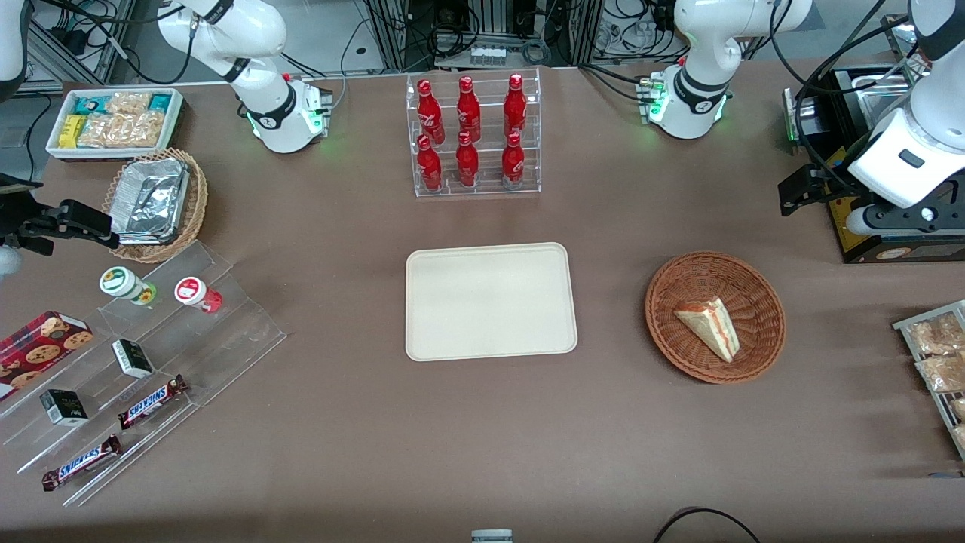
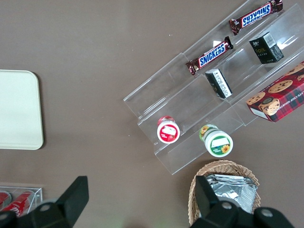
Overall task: Place sandwich from basket to tray
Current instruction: 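Move the left gripper over the wicker basket toward the wrapped sandwich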
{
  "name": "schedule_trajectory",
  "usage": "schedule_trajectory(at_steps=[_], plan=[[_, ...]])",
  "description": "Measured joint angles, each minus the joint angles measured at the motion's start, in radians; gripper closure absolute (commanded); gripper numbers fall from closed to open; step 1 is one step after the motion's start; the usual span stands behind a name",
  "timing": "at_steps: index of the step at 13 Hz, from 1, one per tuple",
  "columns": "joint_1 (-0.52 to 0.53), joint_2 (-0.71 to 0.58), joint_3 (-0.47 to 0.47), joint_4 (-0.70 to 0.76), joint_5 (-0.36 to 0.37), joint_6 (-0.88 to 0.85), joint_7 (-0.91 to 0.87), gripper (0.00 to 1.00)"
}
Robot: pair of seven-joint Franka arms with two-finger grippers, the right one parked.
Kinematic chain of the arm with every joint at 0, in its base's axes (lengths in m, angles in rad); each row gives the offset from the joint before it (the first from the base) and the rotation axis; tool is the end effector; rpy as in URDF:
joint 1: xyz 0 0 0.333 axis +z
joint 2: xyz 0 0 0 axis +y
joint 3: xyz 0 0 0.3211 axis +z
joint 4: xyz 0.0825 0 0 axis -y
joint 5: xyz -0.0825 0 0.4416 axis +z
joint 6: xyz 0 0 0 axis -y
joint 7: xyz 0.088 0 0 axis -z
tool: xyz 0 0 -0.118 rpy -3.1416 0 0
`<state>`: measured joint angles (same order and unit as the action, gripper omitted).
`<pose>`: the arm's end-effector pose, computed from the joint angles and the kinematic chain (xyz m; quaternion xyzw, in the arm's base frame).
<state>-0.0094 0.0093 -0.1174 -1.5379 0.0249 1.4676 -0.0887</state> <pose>0.5989 -0.0729 0.6217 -0.9990 0.0183 0.0382 0.0161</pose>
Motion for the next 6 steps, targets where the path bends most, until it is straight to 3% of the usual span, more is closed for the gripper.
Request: schedule_trajectory(at_steps=[6], plan=[[0.004,0.006,0.017,0.001,0.006,0.001,0.000,0.00]])
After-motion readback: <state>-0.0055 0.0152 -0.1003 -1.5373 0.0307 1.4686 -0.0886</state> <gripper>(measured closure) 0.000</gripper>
